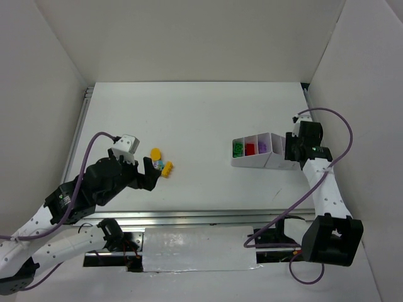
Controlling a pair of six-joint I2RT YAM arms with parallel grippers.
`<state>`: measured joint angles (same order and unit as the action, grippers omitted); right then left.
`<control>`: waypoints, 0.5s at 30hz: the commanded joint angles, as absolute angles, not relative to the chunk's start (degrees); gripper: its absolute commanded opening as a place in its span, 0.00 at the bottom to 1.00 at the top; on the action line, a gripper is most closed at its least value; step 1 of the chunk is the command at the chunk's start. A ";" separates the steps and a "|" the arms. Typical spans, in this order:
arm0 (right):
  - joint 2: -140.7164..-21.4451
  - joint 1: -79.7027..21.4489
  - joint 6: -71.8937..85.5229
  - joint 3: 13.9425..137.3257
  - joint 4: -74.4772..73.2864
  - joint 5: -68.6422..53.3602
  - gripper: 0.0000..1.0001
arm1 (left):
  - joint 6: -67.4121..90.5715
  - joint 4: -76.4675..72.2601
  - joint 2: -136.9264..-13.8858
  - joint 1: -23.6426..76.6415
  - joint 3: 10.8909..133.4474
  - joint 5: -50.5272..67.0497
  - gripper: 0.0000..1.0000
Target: Sort the legos into containers by color
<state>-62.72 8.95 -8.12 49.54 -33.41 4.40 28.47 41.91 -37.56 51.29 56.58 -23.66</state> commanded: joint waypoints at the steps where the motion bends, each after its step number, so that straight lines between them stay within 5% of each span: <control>1: -65.03 9.32 -7.12 52.03 -30.85 5.71 0.00 | 27.16 39.46 -36.48 51.15 56.34 -23.20 0.99; 7: -65.48 9.23 -7.21 53.00 -30.33 2.29 0.05 | 26.81 39.46 -36.91 51.15 56.42 -22.94 1.00; 15: -66.18 9.23 -6.77 54.23 -30.23 0.70 0.28 | 26.37 39.20 -37.09 51.15 56.25 -22.06 0.99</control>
<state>-65.89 8.99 -7.27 51.55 -32.51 1.56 28.21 41.91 -37.01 51.27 56.55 -22.68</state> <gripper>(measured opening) 0.440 0.993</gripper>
